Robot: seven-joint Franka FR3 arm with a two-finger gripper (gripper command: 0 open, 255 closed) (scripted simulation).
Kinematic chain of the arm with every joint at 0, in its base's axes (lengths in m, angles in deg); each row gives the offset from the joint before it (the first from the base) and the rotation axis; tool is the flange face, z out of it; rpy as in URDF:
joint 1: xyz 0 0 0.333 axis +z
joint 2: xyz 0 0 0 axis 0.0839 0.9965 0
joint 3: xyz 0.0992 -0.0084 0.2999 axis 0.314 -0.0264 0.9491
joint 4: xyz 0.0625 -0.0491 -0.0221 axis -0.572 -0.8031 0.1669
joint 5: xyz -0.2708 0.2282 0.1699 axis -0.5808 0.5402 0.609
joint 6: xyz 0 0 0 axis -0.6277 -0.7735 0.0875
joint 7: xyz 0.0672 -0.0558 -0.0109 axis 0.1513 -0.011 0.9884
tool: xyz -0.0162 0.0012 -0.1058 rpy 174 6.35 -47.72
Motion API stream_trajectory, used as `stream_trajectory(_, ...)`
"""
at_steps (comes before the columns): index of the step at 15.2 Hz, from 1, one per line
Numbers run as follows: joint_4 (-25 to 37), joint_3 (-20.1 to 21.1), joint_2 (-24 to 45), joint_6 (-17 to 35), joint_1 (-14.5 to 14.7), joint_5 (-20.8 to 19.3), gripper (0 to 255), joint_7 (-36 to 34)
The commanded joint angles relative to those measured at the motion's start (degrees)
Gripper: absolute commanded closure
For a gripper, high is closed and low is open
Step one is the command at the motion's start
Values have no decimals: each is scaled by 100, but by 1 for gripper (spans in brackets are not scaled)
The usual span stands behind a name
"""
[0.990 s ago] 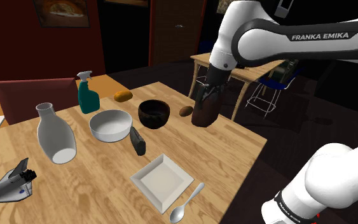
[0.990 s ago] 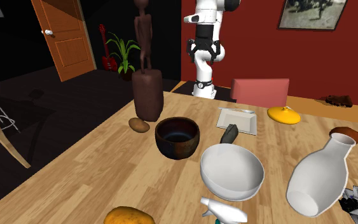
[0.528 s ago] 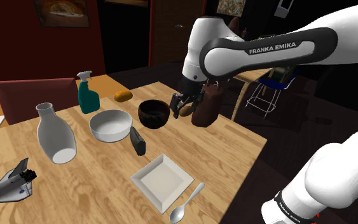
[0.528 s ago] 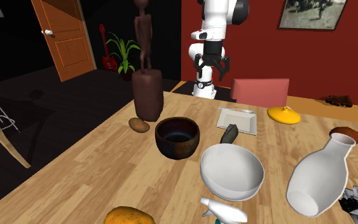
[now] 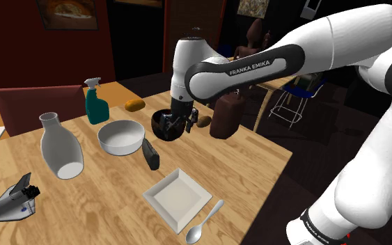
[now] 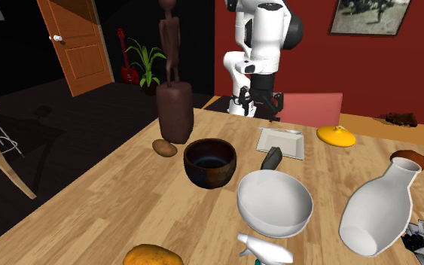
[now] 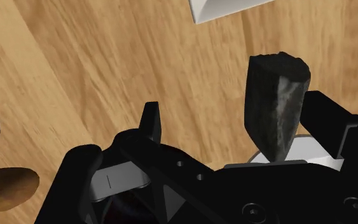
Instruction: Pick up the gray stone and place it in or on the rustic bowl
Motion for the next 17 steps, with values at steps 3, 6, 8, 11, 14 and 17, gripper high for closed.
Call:
stream_trajectory(3, 812, 7, 1033, 41, 261, -446, 0, -575)
stream_trajectory(6, 1506, -66, 1774, -27, 516, -709, 0, -907)
stream_trajectory(8, 2025, -136, 2273, -110, 706, -849, 0, -1086)
stream_trajectory(11, 2077, -173, 2440, -9, 762, -901, 0, -1136)
stream_trajectory(14, 1996, -201, 2544, 170, 782, -948, 0, -1165)
stream_trajectory(17, 1935, -227, 2639, 321, 802, -991, 0, -1191)
